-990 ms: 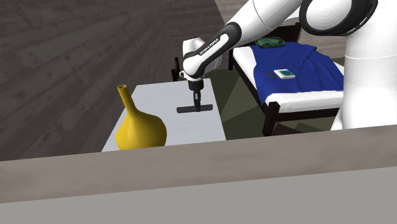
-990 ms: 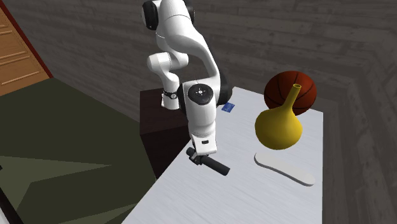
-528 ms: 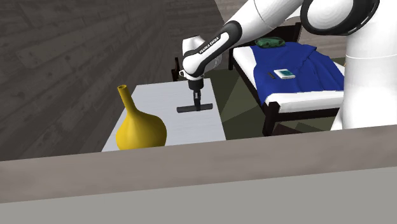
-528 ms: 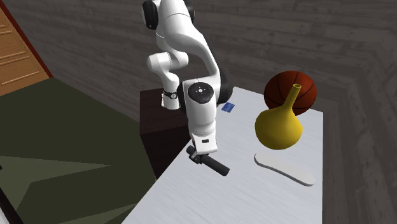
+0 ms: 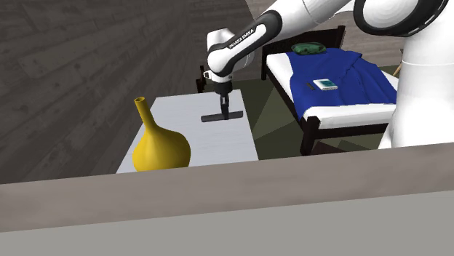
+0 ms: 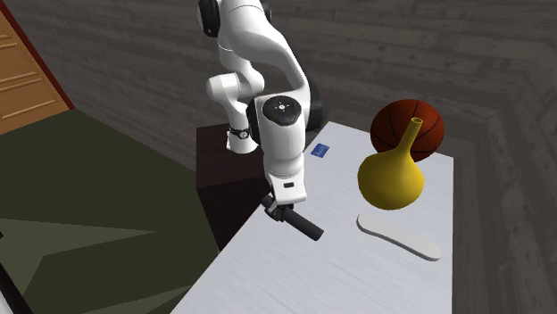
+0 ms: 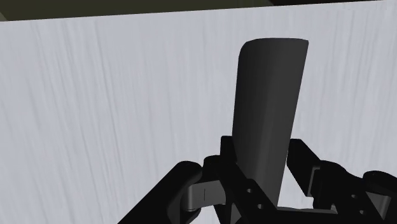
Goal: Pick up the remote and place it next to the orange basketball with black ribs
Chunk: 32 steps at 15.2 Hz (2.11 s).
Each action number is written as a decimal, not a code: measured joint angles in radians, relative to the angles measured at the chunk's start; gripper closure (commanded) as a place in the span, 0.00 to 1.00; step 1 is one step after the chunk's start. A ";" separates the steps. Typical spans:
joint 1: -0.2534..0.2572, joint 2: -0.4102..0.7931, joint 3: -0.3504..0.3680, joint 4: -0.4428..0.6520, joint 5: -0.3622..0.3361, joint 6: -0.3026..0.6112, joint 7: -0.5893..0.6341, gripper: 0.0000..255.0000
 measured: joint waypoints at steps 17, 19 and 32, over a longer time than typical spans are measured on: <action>0.000 -0.070 -0.003 0.136 -0.012 -0.205 0.016 1.00; 0.000 -0.078 -0.003 0.154 -0.013 -0.231 0.019 1.00; 0.000 -0.092 -0.004 0.312 -0.017 -0.403 0.031 1.00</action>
